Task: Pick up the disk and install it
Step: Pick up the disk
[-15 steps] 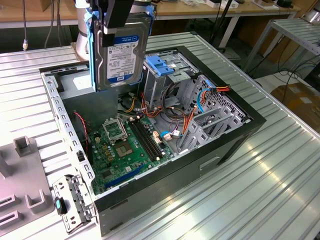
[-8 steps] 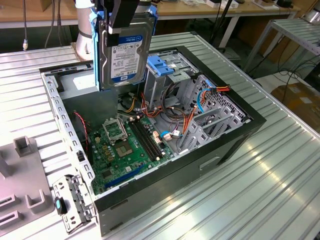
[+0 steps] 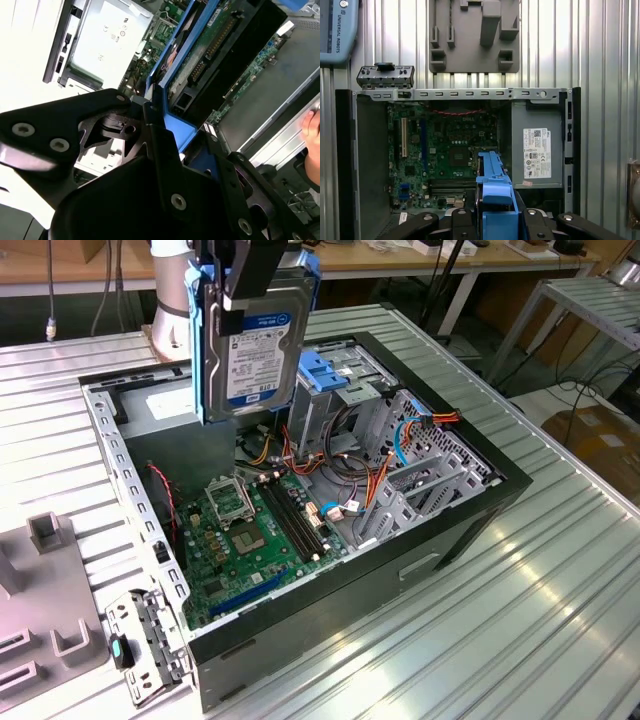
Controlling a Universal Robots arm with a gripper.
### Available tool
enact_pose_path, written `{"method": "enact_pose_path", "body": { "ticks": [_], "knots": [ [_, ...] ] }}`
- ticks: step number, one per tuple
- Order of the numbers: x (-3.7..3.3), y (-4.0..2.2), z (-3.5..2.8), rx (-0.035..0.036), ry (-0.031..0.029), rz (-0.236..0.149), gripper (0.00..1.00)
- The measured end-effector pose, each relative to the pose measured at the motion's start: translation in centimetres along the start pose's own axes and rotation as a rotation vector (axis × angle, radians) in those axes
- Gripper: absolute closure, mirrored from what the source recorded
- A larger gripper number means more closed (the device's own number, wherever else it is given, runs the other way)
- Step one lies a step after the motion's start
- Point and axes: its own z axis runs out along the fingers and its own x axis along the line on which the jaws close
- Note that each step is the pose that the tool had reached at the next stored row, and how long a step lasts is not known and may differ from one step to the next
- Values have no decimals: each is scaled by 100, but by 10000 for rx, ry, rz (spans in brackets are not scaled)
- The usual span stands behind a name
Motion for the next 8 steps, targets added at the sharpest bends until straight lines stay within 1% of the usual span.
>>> {"method": "enact_pose_path", "body": {
  "ticks": [5, 8],
  "knots": [
    [73, -6, 1, 0, 0, 0, 63],
    [158, -11, 2, 1, 0, -1, 63]
  ]
}}
